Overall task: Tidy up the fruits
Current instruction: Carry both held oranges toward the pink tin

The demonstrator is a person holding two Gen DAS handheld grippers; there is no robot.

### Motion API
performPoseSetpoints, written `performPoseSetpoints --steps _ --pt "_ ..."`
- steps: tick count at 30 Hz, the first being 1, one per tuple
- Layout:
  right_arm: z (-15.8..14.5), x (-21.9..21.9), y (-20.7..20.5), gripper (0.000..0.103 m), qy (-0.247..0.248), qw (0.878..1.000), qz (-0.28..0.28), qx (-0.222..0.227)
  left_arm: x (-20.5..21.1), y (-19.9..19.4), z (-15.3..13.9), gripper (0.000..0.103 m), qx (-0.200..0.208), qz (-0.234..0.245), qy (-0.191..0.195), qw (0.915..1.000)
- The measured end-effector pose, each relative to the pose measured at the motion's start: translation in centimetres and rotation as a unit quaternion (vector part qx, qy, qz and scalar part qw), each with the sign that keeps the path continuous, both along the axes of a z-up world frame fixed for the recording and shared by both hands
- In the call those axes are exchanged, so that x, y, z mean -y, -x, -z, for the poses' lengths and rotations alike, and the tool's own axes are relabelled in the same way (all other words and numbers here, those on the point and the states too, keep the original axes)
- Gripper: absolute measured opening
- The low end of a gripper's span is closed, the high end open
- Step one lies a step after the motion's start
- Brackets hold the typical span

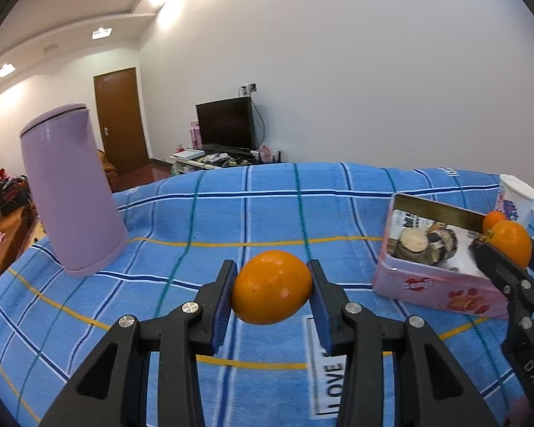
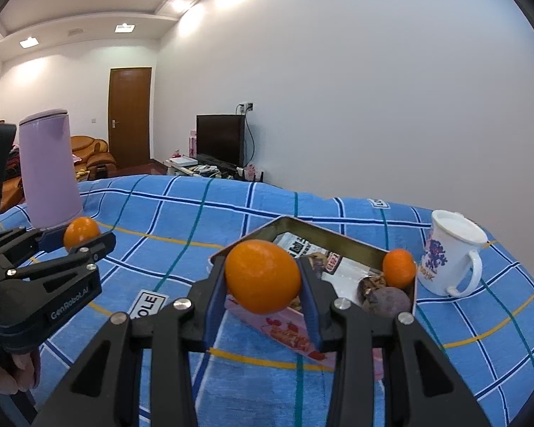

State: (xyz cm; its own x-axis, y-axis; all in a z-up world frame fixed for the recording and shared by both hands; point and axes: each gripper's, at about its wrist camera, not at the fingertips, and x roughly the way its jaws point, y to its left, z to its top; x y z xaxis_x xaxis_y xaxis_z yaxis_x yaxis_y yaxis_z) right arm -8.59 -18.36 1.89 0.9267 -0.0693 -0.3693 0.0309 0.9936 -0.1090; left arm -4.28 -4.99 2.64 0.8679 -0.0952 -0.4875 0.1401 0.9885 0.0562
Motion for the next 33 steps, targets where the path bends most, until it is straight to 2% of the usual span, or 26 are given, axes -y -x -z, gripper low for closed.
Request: performPoseSetpoints --steps 9,20,33 --pt "-0.4 0.9 0.4 0.041 0.013 1.000 0.013 0.013 2.4 0.2 -0.5 0.042 0.002 0.025 0.002 0.9997" --pt "-0.8 3.0 0.2 0.041 0.001 0.999 0.031 0.018 4.5 0.2 -0.8 0.042 0.006 0.043 0.007 0.9990" --pt "-1.2 7.7 0.7 0.041 -0.019 0.997 0.074 0.022 8.2 0.2 -1.5 0.042 0.013 0.075 0.009 0.9971"
